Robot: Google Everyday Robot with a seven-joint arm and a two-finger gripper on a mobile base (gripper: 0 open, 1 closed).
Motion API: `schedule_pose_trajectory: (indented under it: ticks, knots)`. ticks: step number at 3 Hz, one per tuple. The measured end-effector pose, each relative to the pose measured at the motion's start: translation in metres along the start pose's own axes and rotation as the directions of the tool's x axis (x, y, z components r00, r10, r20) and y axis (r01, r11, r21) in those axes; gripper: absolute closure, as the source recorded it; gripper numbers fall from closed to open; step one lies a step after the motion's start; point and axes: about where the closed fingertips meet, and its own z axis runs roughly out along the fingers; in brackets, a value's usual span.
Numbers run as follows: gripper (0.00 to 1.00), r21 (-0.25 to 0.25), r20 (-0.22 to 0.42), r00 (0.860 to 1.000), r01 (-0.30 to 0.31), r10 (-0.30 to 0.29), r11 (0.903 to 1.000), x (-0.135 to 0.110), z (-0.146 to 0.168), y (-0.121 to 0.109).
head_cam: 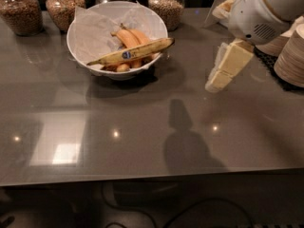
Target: Pick banana from white bowl
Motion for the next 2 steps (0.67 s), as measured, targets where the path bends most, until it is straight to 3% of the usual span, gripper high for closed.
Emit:
schedule_pose_trajectory:
  ticks: [1,2]
  knots:
    - [0.00,0.062,0.142,0.989,0.035,-0.044,0.9975,-0.047,0.026,-0.032]
    - [0.00,0.125,0.269,0.959,0.054,-0.086,0.9907,-0.093,0.049,-0.059]
